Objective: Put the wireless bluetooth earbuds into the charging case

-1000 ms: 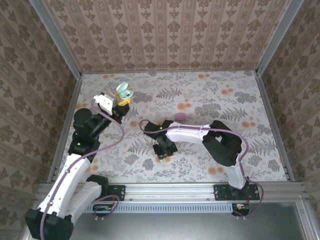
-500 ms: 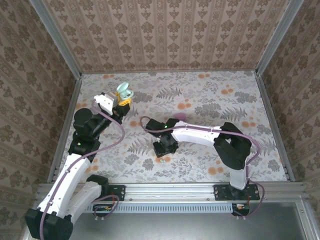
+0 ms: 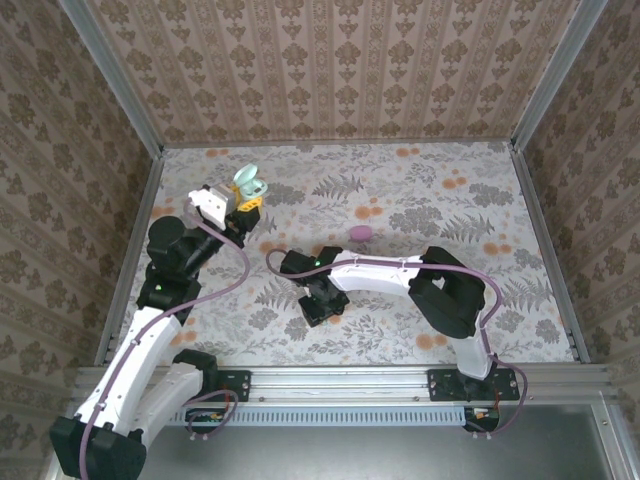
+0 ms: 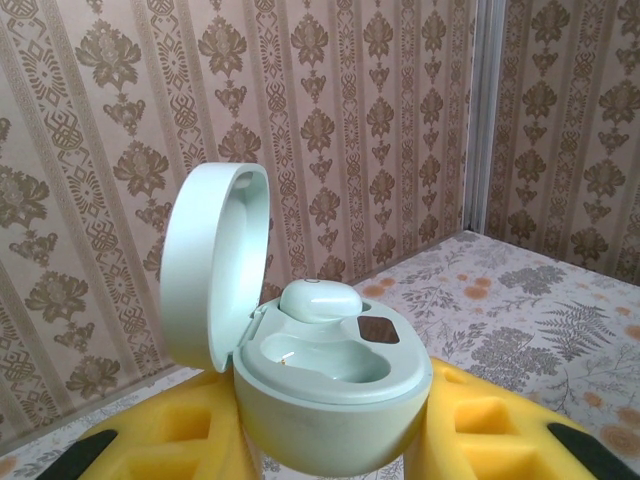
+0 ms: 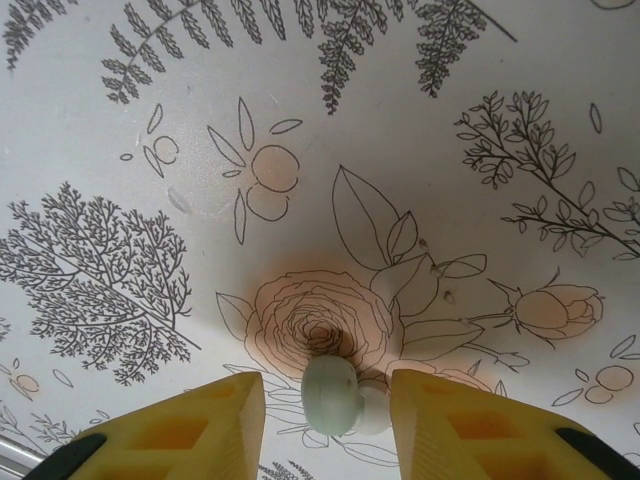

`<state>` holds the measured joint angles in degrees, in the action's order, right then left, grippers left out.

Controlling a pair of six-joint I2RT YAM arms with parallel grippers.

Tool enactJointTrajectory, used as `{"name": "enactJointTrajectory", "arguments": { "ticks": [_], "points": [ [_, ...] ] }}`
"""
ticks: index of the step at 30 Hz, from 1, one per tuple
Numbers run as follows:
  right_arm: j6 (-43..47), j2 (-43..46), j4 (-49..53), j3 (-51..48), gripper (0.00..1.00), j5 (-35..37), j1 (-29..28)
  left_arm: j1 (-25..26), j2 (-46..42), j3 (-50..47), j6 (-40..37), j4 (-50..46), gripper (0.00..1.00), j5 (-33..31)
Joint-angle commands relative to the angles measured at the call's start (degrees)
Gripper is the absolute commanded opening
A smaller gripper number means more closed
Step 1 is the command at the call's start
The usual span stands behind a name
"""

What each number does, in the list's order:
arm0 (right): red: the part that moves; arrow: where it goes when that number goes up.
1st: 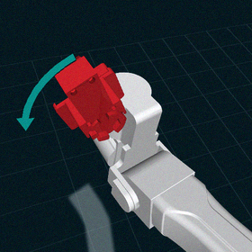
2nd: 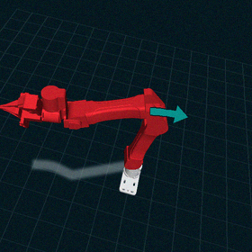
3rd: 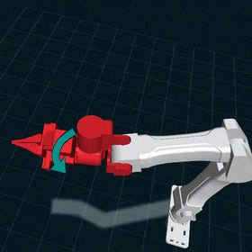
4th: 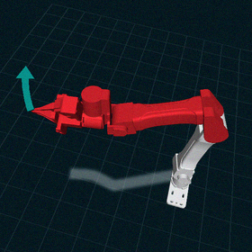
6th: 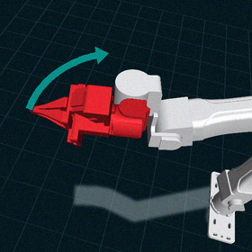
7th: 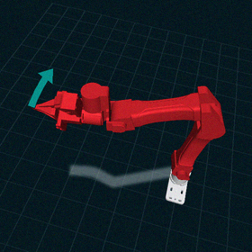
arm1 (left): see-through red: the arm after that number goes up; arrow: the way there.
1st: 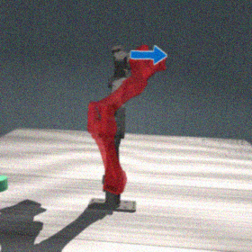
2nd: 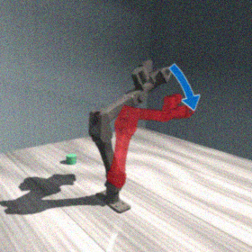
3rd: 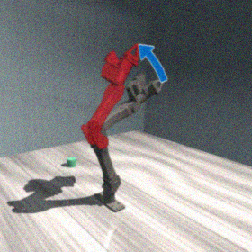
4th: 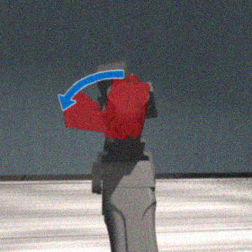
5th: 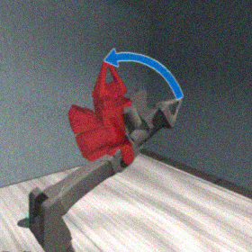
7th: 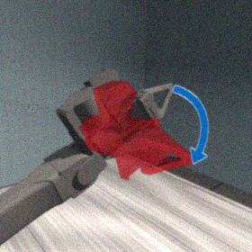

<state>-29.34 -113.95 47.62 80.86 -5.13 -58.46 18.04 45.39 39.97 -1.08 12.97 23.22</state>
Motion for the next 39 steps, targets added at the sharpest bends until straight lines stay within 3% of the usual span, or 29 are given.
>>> {"name": "enactJointTrajectory", "arguments": {
  "ticks": [1, 39],
  "points": [
    [1.1, -1.1, 2.6, 1.5, 0.38, -0.4, -0.5, 0.5, 0.1, -0.1, 0.7, 2.1, 0.31, -0.4],
    [-1.8, -3.3, 7.5, 4.1, 0.34, 4.4, -2.5, 0.9, 1.4, 0.4, 1.0, 2.7, 0.31, 0.0]
  ]
}}
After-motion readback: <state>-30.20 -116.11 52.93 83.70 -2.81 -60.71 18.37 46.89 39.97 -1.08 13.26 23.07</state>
